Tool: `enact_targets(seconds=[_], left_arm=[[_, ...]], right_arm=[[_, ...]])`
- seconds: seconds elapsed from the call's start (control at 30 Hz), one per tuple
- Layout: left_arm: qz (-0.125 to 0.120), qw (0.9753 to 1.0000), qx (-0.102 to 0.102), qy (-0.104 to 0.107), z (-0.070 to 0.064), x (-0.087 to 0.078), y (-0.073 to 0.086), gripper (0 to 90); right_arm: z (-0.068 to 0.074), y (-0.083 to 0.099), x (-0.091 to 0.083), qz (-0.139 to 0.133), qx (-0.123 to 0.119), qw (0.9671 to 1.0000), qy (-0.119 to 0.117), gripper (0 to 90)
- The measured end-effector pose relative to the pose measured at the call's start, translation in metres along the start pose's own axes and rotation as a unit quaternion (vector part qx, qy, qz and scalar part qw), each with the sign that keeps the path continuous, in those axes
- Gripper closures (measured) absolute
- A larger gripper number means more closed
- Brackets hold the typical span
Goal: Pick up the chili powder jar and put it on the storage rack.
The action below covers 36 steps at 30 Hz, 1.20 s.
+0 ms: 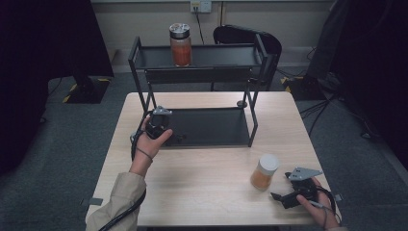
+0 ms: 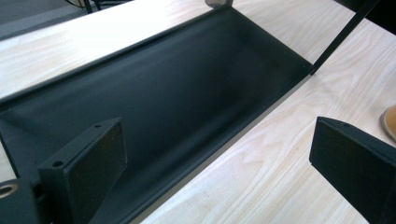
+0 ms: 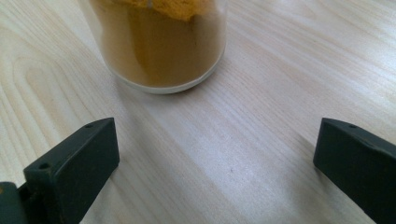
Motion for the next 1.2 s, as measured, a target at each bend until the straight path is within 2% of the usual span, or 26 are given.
enact_targets(seconds=[0.37, 0.6, 0.77, 0.87, 1.2], left_arm=[[0.010, 0.9999, -0.012, -0.002, 0.004, 0.007, 0.023, 3.1], [0.024, 0.9997, 0.000, -0.005, 0.004, 0.010, 0.031, 3.2], [0.026, 0.9996, -0.001, -0.005, 0.004, 0.012, 0.040, 3.1], [0.036, 0.9993, 0.003, -0.008, 0.004, 0.015, 0.046, 3.1], [0.048, 0.9987, -0.009, -0.014, 0.008, 0.020, 0.071, 3.2]], right_arm=[[0.000, 0.000, 0.000, 0.000, 0.000, 1.0000, 0.000, 0.0], [0.000, 0.000, 0.000, 0.000, 0.000, 1.0000, 0.000, 0.0], [0.000, 0.000, 0.000, 0.000, 0.000, 1.0000, 0.001, 0.0], [0.000, 0.000, 0.000, 0.000, 0.001, 1.0000, 0.001, 0.0], [0.001, 0.000, 0.000, 0.000, 0.001, 1.0000, 0.001, 0.0]])
Point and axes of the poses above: each handheld gripper's, and its own axes: x roughly forward along the jaws, y roughly out of its underside, z roughly to its left, the point moved 4 cm from there along x, roughly forward along the jaws, and after that the axes turned 11 degrees about y, right-handed, at the moved point
